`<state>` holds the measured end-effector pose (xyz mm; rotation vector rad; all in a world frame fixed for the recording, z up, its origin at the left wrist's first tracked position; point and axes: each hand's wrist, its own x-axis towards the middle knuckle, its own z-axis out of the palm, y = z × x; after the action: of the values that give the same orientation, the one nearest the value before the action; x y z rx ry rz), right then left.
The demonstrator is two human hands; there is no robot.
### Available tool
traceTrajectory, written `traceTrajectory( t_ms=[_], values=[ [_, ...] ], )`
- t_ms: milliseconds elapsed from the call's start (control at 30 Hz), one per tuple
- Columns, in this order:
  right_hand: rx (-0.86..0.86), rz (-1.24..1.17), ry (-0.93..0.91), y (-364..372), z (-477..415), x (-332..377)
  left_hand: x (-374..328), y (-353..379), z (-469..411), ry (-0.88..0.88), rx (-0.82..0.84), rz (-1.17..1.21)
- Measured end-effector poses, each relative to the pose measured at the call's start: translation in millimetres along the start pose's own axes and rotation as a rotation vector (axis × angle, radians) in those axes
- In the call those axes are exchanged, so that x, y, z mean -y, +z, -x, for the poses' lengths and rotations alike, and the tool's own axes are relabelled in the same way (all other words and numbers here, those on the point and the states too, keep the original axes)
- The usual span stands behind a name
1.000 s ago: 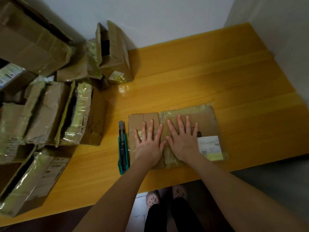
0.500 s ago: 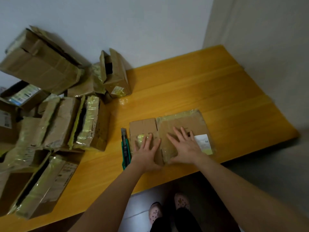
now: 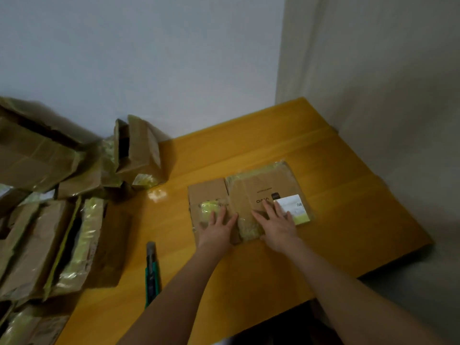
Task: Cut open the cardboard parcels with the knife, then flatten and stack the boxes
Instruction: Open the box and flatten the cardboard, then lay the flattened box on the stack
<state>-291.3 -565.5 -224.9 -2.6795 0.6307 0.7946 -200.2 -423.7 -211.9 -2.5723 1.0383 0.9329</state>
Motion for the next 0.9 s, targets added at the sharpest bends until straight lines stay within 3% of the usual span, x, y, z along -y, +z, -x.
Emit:
traceTrajectory(
  t_ms=[367, 533, 733, 900],
  values=[
    [-0.017, 0.027, 0.207, -108.0, -112.0, -114.0, -87.8, -109.6, -150.5, 0.070, -0.076, 0.142],
    [0.006, 0.048, 0.252, -132.7, -138.5, -139.5, -100.5, -131.1, -165.8, 0.034, -0.203, 0.201],
    [-0.136, 0.082, 0.115, -139.7, -137.3, -94.9, -63.3, -114.5, -132.5, -0.116, -0.269, 0.243],
    [-0.143, 0.050, 0.002, -127.6, -119.0, -15.6, -12.3, -98.0, -83.2, -0.242, -0.270, 0.237]
  ],
)
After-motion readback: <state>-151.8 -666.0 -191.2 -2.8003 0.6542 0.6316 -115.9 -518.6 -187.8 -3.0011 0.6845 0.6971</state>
